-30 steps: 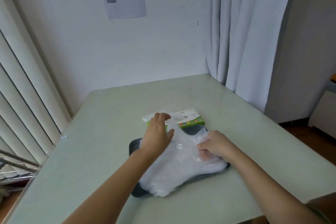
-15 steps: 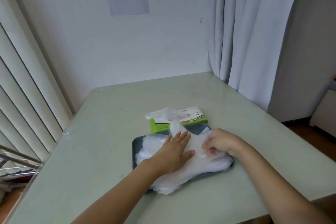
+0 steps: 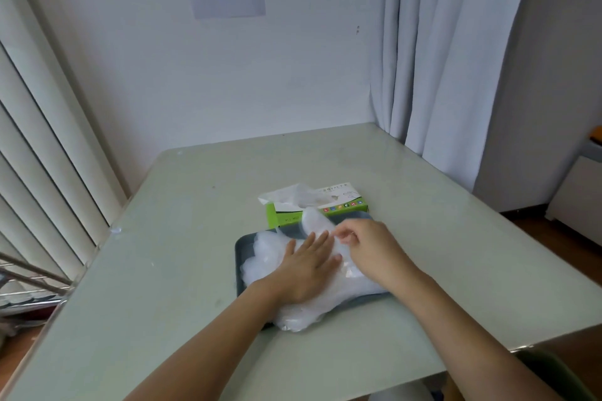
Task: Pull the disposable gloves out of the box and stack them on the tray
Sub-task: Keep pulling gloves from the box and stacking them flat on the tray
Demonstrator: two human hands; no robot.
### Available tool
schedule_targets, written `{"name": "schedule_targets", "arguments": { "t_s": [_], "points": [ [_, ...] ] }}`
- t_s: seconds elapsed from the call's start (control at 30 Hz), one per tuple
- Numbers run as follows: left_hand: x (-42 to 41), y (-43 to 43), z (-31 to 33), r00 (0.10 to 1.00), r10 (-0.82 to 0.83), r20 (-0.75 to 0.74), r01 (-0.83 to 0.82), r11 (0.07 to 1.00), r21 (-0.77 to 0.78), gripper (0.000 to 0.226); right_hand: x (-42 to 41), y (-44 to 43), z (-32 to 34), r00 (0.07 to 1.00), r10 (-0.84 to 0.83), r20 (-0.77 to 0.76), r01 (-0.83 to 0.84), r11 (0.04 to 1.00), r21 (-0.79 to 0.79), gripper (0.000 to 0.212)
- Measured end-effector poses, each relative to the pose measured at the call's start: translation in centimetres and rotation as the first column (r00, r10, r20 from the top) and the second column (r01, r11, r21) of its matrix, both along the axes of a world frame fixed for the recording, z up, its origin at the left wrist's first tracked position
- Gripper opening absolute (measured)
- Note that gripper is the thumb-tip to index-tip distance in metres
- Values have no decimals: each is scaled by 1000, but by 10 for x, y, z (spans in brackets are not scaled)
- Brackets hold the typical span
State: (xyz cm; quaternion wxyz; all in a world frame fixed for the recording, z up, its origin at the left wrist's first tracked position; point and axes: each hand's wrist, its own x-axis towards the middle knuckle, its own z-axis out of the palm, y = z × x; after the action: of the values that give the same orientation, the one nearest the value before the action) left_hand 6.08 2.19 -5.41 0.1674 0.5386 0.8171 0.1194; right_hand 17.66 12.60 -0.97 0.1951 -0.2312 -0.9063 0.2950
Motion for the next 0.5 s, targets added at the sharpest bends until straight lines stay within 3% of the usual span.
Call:
{"name": "schedule_targets", "arguments": {
  "t_s": [0.07,0.13,0.17,0.33,0.5],
  "points": [
    [-10,0,2,966,48,254,-71,994,82,49,-1,5,-12,987,18,158,-17,1000,-11,42],
    [-17,-1,9,849,103,518,-193,974,123,46,3,12,-20,985,38,166,-35,999,-23,43],
    [-20,-2,12,813,120,569,-224,968,116,45,5,15,-23,985,71,157,-66,997,-32,42],
    [-21,-4,14,839,109,533,-173,982,73,47,23,19,-20,951,275,138,-253,955,-157,16],
    [-18,0,12,964,24,265,-21,1000,-13,52,38,5,-17,860,461,217,-427,885,-185,24]
  ]
}}
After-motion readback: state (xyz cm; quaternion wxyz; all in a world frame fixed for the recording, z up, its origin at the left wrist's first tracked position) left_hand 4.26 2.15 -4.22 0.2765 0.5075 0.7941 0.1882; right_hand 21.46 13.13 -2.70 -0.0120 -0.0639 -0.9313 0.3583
